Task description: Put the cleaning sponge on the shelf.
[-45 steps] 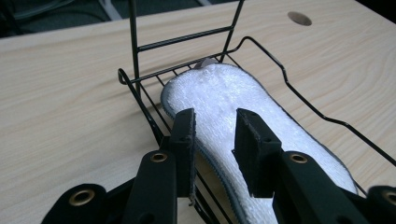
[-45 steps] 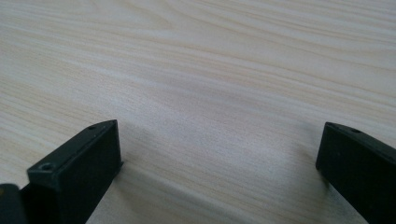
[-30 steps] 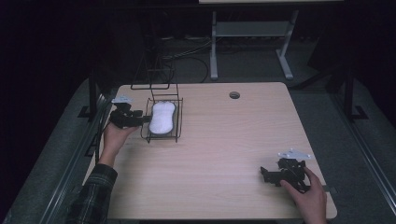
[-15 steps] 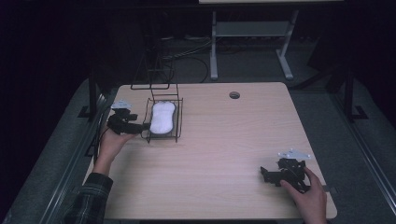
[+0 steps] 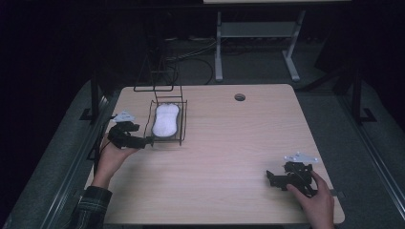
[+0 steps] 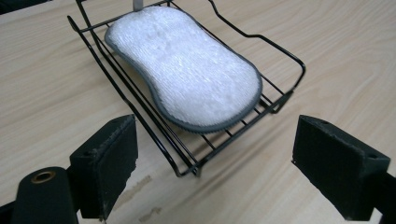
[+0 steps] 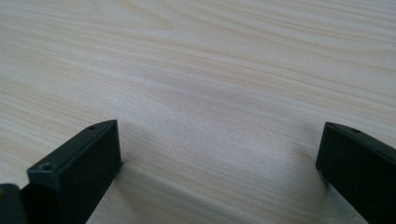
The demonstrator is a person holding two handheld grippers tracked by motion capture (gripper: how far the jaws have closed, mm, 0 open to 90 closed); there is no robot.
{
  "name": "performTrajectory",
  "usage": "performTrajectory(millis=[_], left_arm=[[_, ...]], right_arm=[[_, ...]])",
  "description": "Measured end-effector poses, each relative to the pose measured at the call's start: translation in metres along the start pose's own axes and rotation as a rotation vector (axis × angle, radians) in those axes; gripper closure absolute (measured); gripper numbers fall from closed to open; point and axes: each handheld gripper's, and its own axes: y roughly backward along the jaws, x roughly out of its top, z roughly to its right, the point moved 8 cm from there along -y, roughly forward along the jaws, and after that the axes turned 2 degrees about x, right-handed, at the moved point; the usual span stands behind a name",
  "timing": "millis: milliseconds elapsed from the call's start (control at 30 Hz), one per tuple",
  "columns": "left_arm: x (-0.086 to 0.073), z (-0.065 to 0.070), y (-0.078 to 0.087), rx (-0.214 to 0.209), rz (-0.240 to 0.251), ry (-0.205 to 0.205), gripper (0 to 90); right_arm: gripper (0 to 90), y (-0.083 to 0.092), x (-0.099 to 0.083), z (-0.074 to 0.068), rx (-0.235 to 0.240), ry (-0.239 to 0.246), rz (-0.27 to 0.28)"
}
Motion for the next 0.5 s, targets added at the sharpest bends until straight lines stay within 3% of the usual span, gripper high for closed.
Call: performTrajectory(millis=[500], left_arm=[[-0.019,0.026,0.022,-0.002,0.011,-0.029,14.3]], right_arm=[[0.0,0.000,0.000,0.000,0.000,0.000,0.000]])
